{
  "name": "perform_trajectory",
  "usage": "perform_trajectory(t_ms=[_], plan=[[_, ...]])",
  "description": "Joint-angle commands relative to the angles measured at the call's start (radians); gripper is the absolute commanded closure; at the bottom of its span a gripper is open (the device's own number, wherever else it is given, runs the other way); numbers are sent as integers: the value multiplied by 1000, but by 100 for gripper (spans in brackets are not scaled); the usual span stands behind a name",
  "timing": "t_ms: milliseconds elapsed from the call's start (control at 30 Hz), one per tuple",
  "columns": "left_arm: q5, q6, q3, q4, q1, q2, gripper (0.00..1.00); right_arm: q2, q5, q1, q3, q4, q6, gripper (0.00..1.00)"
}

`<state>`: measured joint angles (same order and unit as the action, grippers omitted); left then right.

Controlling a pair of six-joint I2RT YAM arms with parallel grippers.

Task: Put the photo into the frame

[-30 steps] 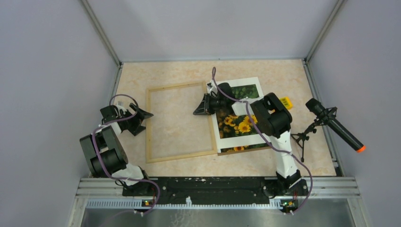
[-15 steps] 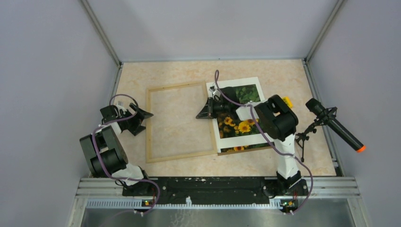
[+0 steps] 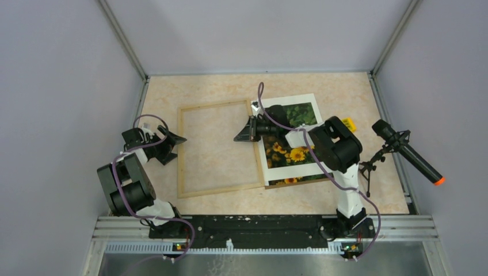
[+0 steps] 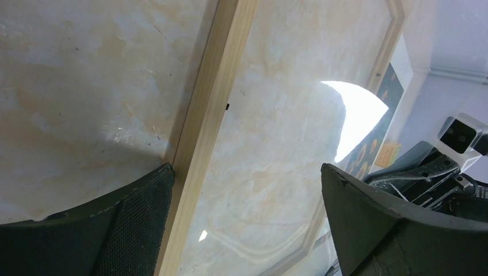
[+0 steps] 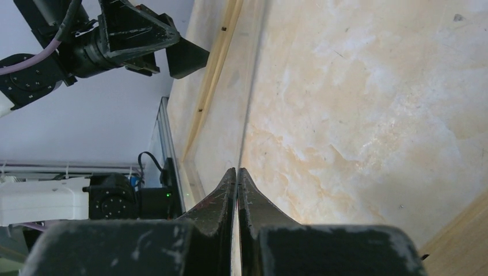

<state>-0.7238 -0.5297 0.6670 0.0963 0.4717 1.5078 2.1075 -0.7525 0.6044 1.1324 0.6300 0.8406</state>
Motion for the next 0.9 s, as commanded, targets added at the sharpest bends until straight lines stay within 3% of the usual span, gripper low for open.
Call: perform_trajectory(t_ms=[0, 600, 867], plan=[[-53, -10, -3, -3, -5, -35, 1, -68, 2, 12, -5, 90, -15, 100], [-57, -12, -6, -6, -5, -25, 1, 0, 16, 14, 39, 133, 28, 100], [-58, -13, -3, -6, -5, -22, 1, -63, -4, 13, -19, 207, 72, 100]])
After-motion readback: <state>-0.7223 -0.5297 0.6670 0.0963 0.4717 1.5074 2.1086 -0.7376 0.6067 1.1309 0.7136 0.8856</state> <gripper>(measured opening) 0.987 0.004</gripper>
